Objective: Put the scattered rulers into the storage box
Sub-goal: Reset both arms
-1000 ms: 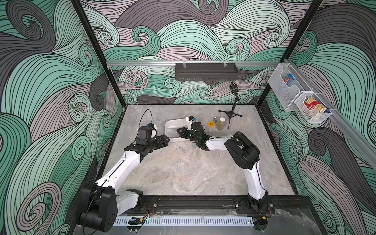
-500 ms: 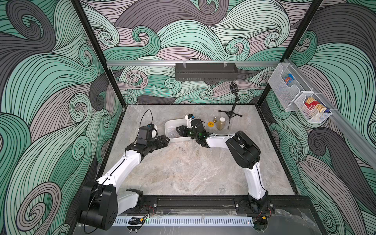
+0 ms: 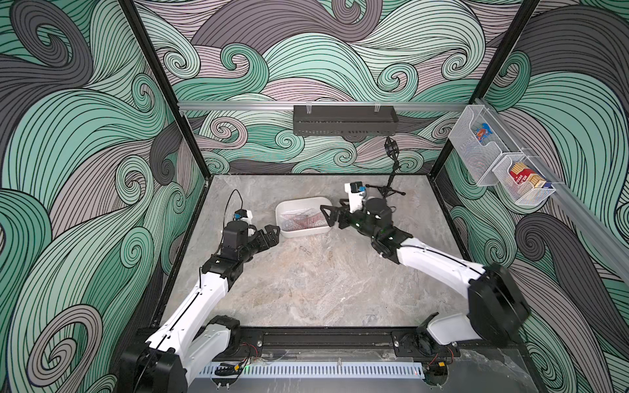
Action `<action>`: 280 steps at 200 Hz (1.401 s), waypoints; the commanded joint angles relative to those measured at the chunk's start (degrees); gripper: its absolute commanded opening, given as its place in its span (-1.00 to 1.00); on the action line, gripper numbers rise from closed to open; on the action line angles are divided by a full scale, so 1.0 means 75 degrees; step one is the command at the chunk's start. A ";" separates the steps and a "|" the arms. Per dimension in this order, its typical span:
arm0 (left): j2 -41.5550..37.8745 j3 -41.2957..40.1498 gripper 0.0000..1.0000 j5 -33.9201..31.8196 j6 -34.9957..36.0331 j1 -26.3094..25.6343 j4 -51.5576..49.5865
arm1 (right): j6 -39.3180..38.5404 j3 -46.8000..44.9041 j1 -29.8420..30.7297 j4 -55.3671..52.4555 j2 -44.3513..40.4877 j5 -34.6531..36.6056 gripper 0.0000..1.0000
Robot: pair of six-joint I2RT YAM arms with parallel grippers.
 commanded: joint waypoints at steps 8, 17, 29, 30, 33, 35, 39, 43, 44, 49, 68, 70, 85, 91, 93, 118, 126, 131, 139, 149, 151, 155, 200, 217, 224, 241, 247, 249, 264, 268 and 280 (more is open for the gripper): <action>-0.1285 -0.0848 0.97 -0.2372 0.0627 -0.1056 0.1558 | -0.1565 -0.3061 -0.0367 0.2082 -0.2075 0.1869 1.00; -0.1283 -0.1126 0.97 -0.2828 0.1456 -0.1198 0.2021 | -0.1620 -0.3858 -0.0511 0.2673 -0.2738 0.2946 1.00; -0.0789 -0.1218 0.97 -0.3408 0.2175 -0.1269 0.2323 | -0.1943 -0.4572 -0.0795 0.3050 -0.3458 0.3855 1.00; -0.0758 -0.1239 0.97 -0.3453 0.2249 -0.1268 0.2383 | -0.1997 -0.4630 -0.0825 0.3077 -0.3520 0.3890 1.00; -0.0692 -0.1319 0.97 -0.3578 0.2484 -0.1262 0.2616 | -0.2206 -0.4740 -0.0915 0.3120 -0.3641 0.4007 1.00; -0.0627 -0.1394 0.97 -0.3665 0.2654 -0.1264 0.2798 | -0.2325 -0.4823 -0.0961 0.3132 -0.3729 0.4095 1.00; -0.0542 -0.1591 0.97 -0.3840 0.2969 -0.1268 0.3217 | -0.2529 -0.4957 -0.1064 0.3192 -0.3833 0.4313 1.00; -0.0478 -0.1827 0.97 -0.3996 0.3370 -0.1240 0.3686 | -0.2733 -0.5128 -0.1181 0.3356 -0.3871 0.4532 1.00; -0.0462 -0.1895 0.97 -0.4022 0.3503 -0.1237 0.3844 | -0.2797 -0.5171 -0.1217 0.3417 -0.3868 0.4574 1.00; -0.0345 -0.2270 0.97 -0.4114 0.3968 -0.1201 0.4658 | -0.2991 -0.5396 -0.1385 0.3765 -0.3823 0.4781 1.00; 0.0467 -0.3012 0.97 -0.2885 0.4649 -0.0395 0.6427 | -0.3154 -0.6171 -0.2266 0.5414 -0.2758 0.4606 1.00; 0.0577 -0.3031 0.97 -0.2721 0.4645 -0.0279 0.6501 | -0.3156 -0.6221 -0.2359 0.5712 -0.2574 0.4576 1.00; 0.1520 -0.3178 0.97 -0.2257 0.4602 0.0237 0.7537 | -0.3211 -0.5975 -0.2578 0.6308 -0.1769 0.4500 1.00; 0.1850 -0.3144 0.97 -0.2169 0.4619 0.0422 0.7969 | -0.2936 -0.5965 -0.2886 0.6807 -0.1391 0.4028 1.00; 0.1922 -0.3099 0.97 -0.2179 0.4611 0.0438 0.7991 | -0.2844 -0.5997 -0.3024 0.7044 -0.1268 0.3845 1.00; 0.2758 -0.2748 0.97 -0.1749 0.4872 0.0805 0.8791 | -0.2488 -0.6084 -0.3835 0.9689 0.0730 0.3572 1.00; 0.3089 -0.2538 0.97 -0.1478 0.4970 0.0910 0.8905 | -0.2384 -0.6106 -0.3968 1.0690 0.1626 0.3348 1.00; 0.3265 -0.2446 0.97 -0.1289 0.5058 0.0964 0.9022 | -0.2459 -0.6029 -0.3983 1.0898 0.1962 0.3125 1.00; 0.3554 -0.2408 0.97 -0.0923 0.5032 0.1143 0.9251 | -0.2614 -0.5850 -0.3978 1.0908 0.2204 0.2890 1.00; 0.4142 -0.2419 0.92 -0.0670 0.4839 0.1393 0.9759 | -0.2529 -0.5703 -0.3977 1.0388 0.1969 0.2965 1.00; 0.4258 -0.2420 0.91 -0.0667 0.4786 0.1427 0.9851 | -0.2473 -0.5618 -0.4014 1.0102 0.1877 0.2973 1.00; 0.4468 -0.2440 0.91 -0.0674 0.4713 0.1481 1.0055 | -0.2365 -0.5429 -0.4092 0.9573 0.1737 0.2921 1.00; 0.5055 -0.2400 0.97 -0.0808 0.4369 0.1787 1.0848 | -0.1902 -0.4418 -0.4569 0.7345 0.1644 0.2468 1.00; 0.5125 -0.2463 0.97 -0.0802 0.4415 0.1787 1.1101 | -0.1906 -0.4441 -0.4518 0.7451 0.1678 0.2679 1.00; 0.5121 -0.2455 0.97 -0.0802 0.4409 0.1786 1.1077 | -0.1855 -0.4414 -0.4477 0.7328 0.1628 0.2879 1.00; 0.5155 -0.2440 0.97 -0.0803 0.4421 0.1787 1.1085 | -0.1876 -0.4418 -0.4452 0.7379 0.1656 0.2929 1.00; 0.5155 -0.2432 0.97 -0.0813 0.4421 0.1790 1.1070 | -0.1882 -0.4416 -0.4440 0.7352 0.1637 0.2926 1.00; 0.5150 -0.2423 0.97 -0.0811 0.4421 0.1787 1.1069 | -0.1886 -0.4426 -0.4440 0.7368 0.1627 0.2923 1.00; 0.5154 -0.2430 0.97 -0.0815 0.4422 0.1786 1.1075 | -0.1985 -0.4631 -0.4398 0.7721 0.1582 0.2757 1.00; 0.5152 -0.2433 0.97 -0.0815 0.4425 0.1788 1.1070 | -0.2025 -0.4673 -0.4404 0.7828 0.1602 0.2691 1.00; 0.5154 -0.2431 0.97 -0.0812 0.4424 0.1790 1.1069 | -0.2131 -0.4719 -0.4394 0.7995 0.1653 0.2453 1.00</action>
